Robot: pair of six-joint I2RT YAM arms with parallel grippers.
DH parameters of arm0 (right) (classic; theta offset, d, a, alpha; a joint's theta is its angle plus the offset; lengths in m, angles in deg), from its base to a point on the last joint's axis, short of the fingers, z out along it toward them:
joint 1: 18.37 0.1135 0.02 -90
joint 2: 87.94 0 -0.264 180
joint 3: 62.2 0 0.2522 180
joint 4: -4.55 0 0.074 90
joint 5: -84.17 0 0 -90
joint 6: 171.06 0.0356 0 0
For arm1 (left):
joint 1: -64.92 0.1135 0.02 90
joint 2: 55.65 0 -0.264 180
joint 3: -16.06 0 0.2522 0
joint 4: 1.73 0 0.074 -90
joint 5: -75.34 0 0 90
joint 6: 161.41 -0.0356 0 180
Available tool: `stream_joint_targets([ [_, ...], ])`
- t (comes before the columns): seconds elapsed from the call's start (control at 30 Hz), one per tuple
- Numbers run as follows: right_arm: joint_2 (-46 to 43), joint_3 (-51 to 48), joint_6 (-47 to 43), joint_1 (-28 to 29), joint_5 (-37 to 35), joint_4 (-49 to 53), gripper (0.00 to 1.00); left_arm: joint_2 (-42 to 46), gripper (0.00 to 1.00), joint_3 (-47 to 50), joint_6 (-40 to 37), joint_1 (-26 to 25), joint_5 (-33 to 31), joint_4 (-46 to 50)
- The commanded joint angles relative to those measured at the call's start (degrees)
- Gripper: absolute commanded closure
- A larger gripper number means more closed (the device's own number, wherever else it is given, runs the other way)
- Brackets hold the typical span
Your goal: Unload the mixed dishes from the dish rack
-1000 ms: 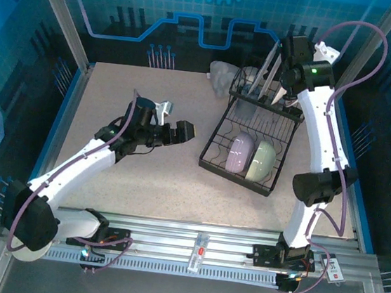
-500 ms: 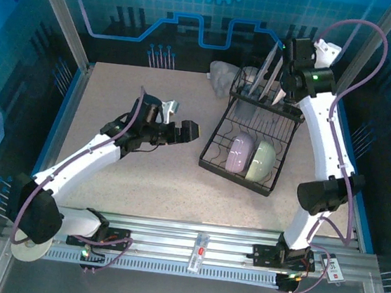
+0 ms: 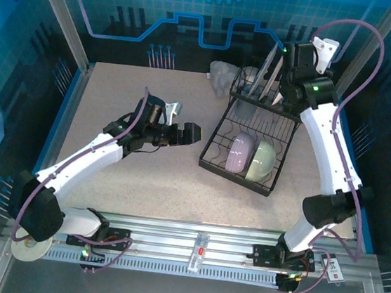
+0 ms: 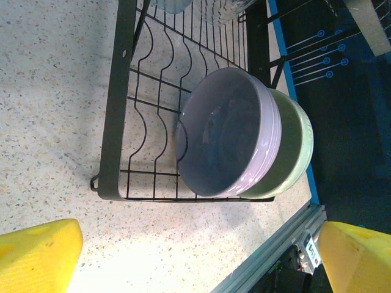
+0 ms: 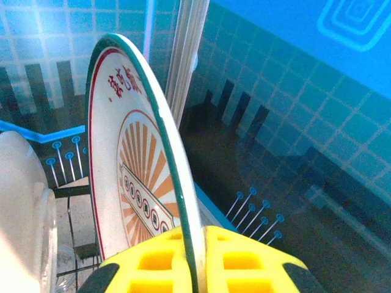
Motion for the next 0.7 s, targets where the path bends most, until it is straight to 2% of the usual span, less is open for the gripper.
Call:
stream_joint_targets([
  [0.0,-4.8,-1.4,-6.7,1.5,-5.0,-9.9,1.00,-1.4,0.01,-2.9,-0.3,-0.3,0.4,1.3],
  [0.17,-8.7,-5.9,-16.0,3.8,-7.4,-19.3,1.00,-2.1,0.01,-5.3,-0.2,-0.4,-0.1,1.2],
  [0.3,-12.2,-10.3,-23.2,5.7,-8.5,-27.0,1.00,-2.6,0.01,-7.7,-0.3,-0.4,2.0,-0.7],
  [0.67,-18.6,-13.3,-25.1,7.8,-8.7,-28.0,1.00,-3.8,0.01,-13.4,4.2,-0.4,11.8,-15.4],
])
